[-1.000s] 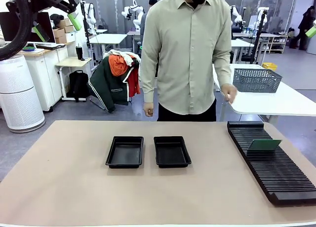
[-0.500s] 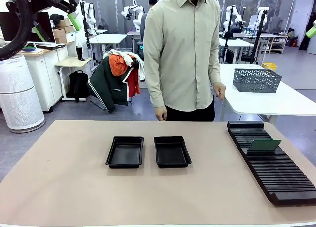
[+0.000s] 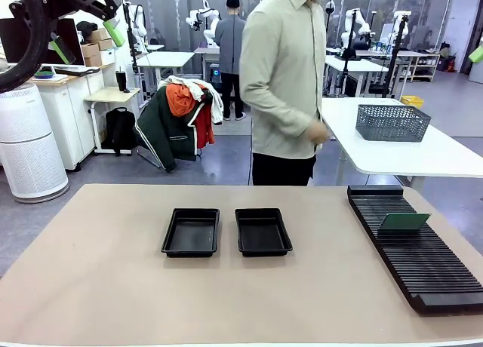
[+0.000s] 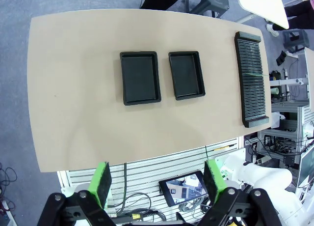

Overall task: Inspect and transfer BCBs to ESD trays.
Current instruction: Pick up the Blank PCB from the PCB Rack and place it in the left ESD tray.

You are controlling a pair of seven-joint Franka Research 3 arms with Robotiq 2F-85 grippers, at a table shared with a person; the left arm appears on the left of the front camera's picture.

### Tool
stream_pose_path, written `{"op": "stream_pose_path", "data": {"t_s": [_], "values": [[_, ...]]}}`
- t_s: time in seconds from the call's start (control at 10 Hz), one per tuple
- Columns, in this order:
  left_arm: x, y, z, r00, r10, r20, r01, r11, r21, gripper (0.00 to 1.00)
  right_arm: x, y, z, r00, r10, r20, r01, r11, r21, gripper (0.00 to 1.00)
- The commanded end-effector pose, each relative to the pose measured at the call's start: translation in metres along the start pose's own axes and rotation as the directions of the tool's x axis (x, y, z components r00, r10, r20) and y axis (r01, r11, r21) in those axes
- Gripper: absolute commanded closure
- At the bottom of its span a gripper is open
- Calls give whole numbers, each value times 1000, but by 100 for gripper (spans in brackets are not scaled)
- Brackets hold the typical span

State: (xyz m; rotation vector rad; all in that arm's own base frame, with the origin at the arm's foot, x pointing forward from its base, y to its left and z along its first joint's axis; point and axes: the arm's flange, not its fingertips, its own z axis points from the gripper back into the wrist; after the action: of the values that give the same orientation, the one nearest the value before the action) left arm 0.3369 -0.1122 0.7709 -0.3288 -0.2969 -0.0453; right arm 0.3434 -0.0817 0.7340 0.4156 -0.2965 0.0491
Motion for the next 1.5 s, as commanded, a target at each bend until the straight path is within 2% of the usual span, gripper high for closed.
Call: {"op": "stream_pose_path", "data": {"t_s": [0.0, 0.1, 0.3, 0.5, 0.7, 0.8, 1.0, 1.4], "values": [[0, 0, 0, 1000, 0, 0, 0, 1000, 0, 0, 5, -8, -16, 979, 202, -28, -204, 974, -100, 0], [0, 0, 0, 1000, 0, 0, 0, 1000, 0, 0, 4, -11, -27, 940, 331, -85, -340, 931, -135, 0], [0, 0, 0, 1000, 0, 0, 0, 1000, 0, 0, 10, -25, -55, 864, 497, -81, -503, 851, -153, 0], [0, 0, 0, 1000, 0, 0, 0, 1000, 0, 0, 13, -39, -84, 716, 690, -105, -698, 705, -129, 0], [0, 0, 0, 1000, 0, 0, 0, 1000, 0, 0, 19, -51, -112, 610, 778, -149, -792, 601, -102, 0], [0, 0, 0, 1000, 0, 0, 0, 1000, 0, 0, 22, -58, -128, 549, 813, -192, -835, 541, -95, 0], [0, 0, 0, 1000, 0, 0, 0, 1000, 0, 0, 25, -75, -158, 426, 877, -222, -904, 421, -69, 0], [0, 0, 0, 1000, 0, 0, 0, 1000, 0, 0, 30, -99, -218, 232, 935, -270, -973, 225, -56, 0]]}}
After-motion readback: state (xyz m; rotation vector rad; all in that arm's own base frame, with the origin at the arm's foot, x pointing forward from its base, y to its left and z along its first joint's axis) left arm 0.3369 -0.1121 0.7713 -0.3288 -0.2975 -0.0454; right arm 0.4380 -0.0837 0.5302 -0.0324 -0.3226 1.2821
